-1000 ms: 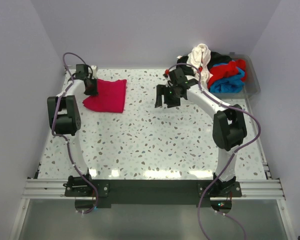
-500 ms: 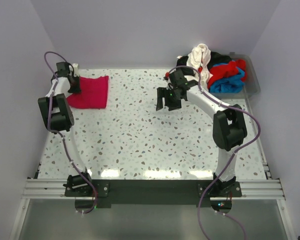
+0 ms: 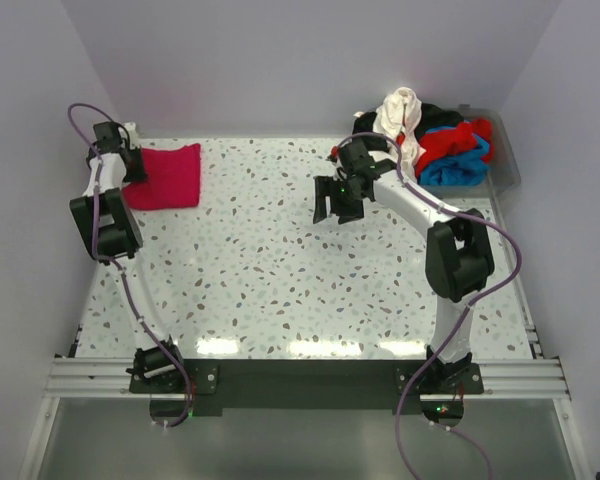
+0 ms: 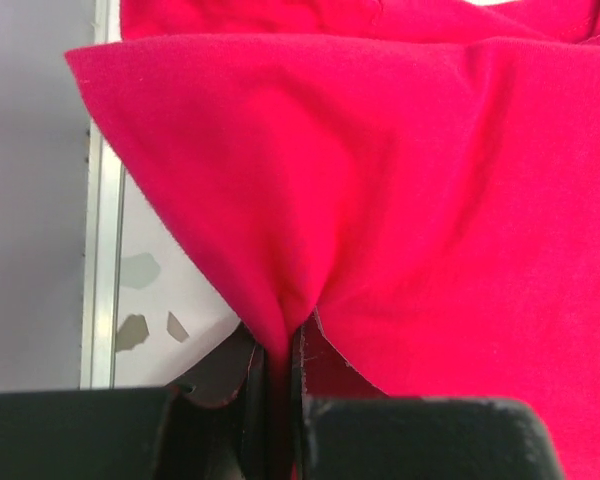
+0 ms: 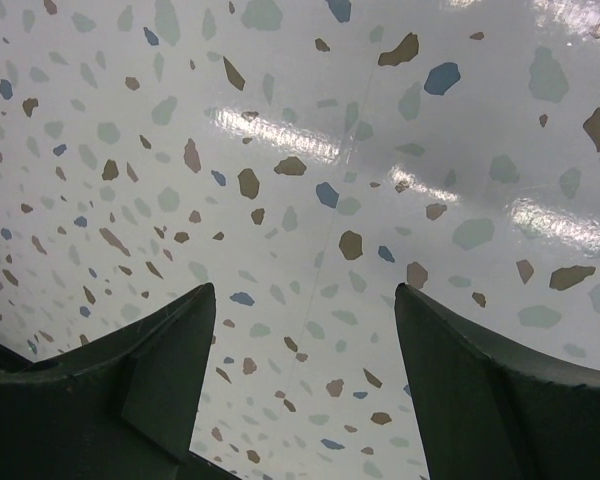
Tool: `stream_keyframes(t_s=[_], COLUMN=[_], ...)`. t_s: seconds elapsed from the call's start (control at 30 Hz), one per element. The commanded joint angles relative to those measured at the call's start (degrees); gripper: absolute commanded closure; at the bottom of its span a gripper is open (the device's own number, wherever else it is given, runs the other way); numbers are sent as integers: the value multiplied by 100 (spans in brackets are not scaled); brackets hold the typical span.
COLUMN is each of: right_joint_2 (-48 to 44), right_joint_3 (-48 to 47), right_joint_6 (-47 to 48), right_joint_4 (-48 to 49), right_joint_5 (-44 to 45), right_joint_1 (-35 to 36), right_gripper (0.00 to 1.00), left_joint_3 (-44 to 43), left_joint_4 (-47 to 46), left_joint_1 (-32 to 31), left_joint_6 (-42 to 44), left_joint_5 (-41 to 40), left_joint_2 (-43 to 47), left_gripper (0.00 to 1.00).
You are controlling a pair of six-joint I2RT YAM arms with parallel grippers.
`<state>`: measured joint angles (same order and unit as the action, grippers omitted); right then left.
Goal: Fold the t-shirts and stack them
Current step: Neatly place the folded tshirt to the corner
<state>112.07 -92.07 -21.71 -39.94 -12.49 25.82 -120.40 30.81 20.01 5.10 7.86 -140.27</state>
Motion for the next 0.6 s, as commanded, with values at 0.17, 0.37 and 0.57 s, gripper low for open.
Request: stream_keyframes(t_s=[0.17, 0.37, 0.57], right_joint_2=[-247, -396, -669], right_joint_3=[-188, -180, 57], right_joint_6=[-105, 53, 326], right_joint_4=[-93, 65, 250], right_joint_5=[107, 317, 589], right_joint_1=[-16, -7, -25], right_gripper=[24, 19, 10], left_joint_3=[-283, 411, 1360], left_joint_4=[-101, -400, -620], left_joint_1=[91, 82, -40], left_joint_6=[-123, -317, -467], left_joint_5=[-65, -320, -715], left_joint_2=[52, 860, 1993], left_gripper=[52, 0, 0])
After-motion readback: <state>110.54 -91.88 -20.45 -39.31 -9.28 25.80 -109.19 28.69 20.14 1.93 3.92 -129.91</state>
